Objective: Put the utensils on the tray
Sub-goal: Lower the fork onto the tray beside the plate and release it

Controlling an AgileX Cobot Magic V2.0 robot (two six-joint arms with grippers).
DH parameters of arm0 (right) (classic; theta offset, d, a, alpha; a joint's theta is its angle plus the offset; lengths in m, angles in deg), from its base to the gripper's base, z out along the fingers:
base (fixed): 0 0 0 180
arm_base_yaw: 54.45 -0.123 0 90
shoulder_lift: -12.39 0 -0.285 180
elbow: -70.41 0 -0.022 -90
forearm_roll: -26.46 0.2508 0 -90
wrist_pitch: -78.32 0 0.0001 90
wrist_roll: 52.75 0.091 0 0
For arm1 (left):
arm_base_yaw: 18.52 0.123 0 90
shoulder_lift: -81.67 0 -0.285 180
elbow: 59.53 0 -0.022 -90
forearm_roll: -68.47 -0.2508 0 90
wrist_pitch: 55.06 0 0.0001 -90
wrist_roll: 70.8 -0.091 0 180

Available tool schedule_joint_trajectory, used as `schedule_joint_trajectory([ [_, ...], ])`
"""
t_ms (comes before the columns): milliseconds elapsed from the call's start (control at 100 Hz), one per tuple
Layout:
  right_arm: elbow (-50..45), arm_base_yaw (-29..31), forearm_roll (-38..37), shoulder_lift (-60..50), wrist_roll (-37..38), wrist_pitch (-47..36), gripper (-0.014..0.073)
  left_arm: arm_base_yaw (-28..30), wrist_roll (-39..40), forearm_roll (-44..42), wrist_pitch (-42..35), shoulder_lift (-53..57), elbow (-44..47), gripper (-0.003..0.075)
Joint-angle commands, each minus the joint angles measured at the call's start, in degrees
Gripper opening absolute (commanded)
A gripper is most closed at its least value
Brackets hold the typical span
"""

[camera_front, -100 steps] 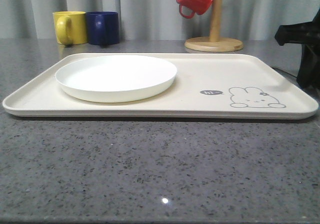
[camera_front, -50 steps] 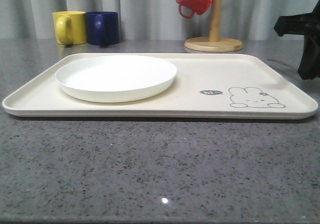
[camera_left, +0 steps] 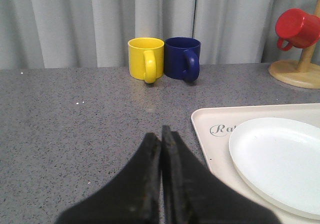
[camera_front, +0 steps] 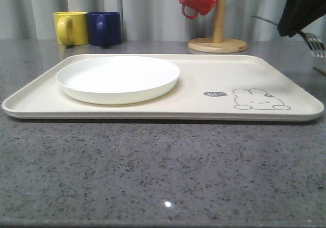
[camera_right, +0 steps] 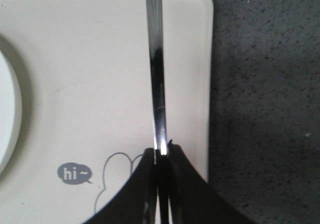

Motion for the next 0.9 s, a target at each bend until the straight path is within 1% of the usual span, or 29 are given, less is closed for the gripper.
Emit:
schedule_joint_trajectory([
  [0,1.79,-3.43,-6.73,-1.99,8.33,-2.31,0.0034,0.15,0.1,0.51,-4.46,-0.21,-1.53,-0.0018],
  [70,1.79,-6.77,-12.71,-1.99,15.17,-2.36,0.0034,0.15,0.1,0.51,-4.46,-0.21,-1.53,-0.0018],
  [180,1.79,-11.59,-19.59,-1.99,25.12,-2.35,0.0034,0.15,0.1,0.51,-4.46,-0.21,-1.53,-0.0018],
  [250,1.79,-14.04,-23.28,-1.63,30.17,-2.39,0.0034,0.15,0.1,0.51,-4.46,-0.21,-1.53,-0.0018],
  [320,1.79,-15.94,-26.01,-0.64,33.66,-2.39,0.0034,0.15,0.1,0.51,-4.46,-0.21,-1.53,-0.0018],
  [530,2.23,-17.79,-26.68,4.8,36.08,-2.82,0.0034,0.15,0.1,0.51,-4.46,-0.21,-1.53,-0.0018],
  [890,8.89,-19.91,-24.98,12.37,36.08,-2.96,0.0034,0.15,0.1,0.51,-4.46,-0.21,-1.53,-0.0018],
])
